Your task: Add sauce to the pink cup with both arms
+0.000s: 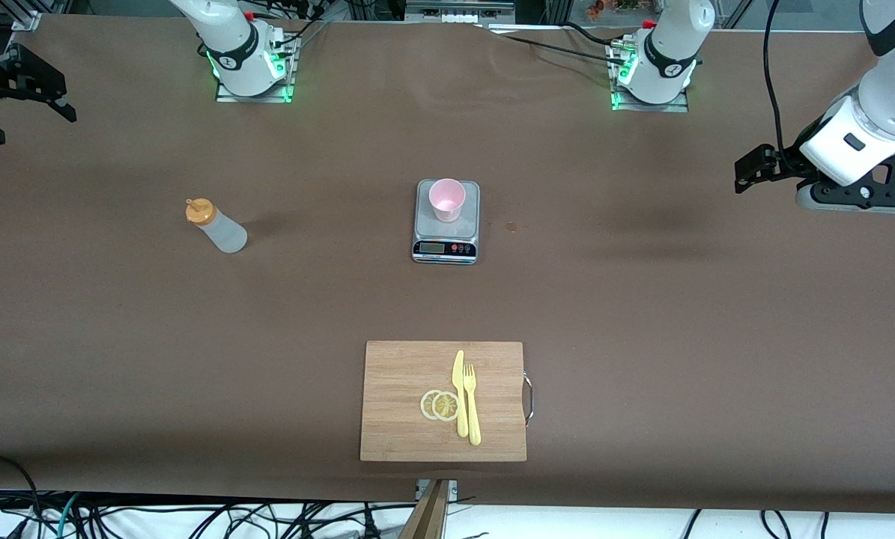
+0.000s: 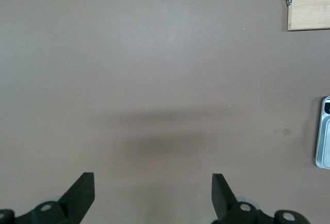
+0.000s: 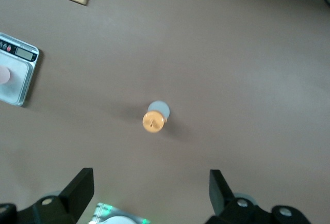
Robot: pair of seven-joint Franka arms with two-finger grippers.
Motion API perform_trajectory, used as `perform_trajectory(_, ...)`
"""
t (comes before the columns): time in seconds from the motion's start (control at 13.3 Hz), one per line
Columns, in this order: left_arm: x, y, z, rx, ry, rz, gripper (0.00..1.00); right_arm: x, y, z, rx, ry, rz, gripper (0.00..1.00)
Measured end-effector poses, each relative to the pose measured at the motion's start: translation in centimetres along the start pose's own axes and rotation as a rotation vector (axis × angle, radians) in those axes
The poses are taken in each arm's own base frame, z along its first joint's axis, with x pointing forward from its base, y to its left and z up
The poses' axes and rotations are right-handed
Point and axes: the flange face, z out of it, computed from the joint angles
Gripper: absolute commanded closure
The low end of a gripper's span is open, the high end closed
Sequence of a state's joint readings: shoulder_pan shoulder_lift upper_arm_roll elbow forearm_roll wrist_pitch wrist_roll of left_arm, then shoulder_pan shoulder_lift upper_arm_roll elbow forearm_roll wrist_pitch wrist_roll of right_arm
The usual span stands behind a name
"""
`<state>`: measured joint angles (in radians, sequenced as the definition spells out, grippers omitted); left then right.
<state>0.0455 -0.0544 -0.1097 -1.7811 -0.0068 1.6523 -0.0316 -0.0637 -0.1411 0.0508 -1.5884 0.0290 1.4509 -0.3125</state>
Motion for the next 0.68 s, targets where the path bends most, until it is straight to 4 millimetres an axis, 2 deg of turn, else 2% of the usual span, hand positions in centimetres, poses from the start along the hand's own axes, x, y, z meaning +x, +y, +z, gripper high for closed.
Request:
perform_trajectory(0.15, 0.0, 0.0, 0.0, 0.0, 0.0, 0.0, 0.0, -0.2, -1.6, -1.1, -0.017, -0.018, 0.04, 0.01)
perform_trajectory(0.3, 0.0, 0.0, 0.0, 0.0, 0.0, 0.0, 0.0, -0.2, -2.4, -1.2, -0.021, -0.04, 0.066, 0.01)
perform_trajectory(0.68, 0.0, 0.0, 0.0, 0.0, 0.0, 0.0, 0.0, 1.5, -2.5, -1.9, -0.055, -0.026, 0.075, 0.01)
